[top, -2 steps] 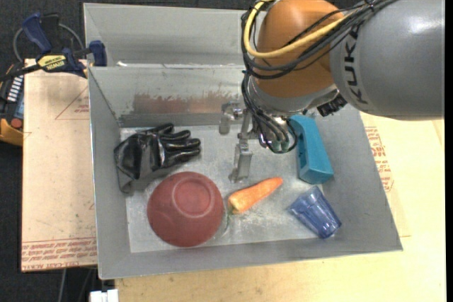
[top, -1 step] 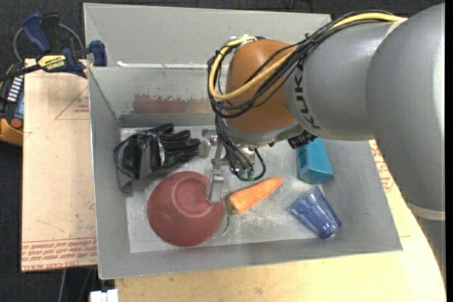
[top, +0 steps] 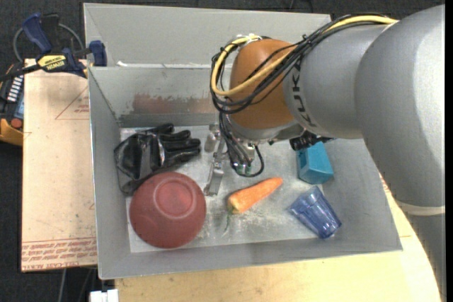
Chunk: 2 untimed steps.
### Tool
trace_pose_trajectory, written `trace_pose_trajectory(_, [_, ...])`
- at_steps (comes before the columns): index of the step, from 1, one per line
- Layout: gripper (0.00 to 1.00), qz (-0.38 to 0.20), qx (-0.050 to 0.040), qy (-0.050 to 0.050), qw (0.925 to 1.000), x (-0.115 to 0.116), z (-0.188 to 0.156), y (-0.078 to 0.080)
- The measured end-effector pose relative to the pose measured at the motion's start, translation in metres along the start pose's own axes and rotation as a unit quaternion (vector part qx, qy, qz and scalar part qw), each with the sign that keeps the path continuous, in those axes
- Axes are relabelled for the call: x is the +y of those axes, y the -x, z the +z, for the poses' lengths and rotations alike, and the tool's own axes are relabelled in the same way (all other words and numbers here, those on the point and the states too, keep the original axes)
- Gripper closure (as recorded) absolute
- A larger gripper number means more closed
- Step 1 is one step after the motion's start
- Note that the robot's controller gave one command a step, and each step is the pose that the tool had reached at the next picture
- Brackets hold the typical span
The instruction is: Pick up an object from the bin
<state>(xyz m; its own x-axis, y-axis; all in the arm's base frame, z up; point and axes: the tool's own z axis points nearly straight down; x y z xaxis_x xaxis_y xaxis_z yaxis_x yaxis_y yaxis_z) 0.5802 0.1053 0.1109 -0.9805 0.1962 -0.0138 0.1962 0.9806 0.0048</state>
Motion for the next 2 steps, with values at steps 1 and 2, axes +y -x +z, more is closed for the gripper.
trace_pose_trajectory(1, [0.00, 0.082, 0.0083, -0.002, 0.9966, -0.037, -0.012, -0.049])
trace_pose_trajectory(2, [0.00, 0.075, -0.0038, 0.002, 0.9972, 0.021, -0.056, -0.001])
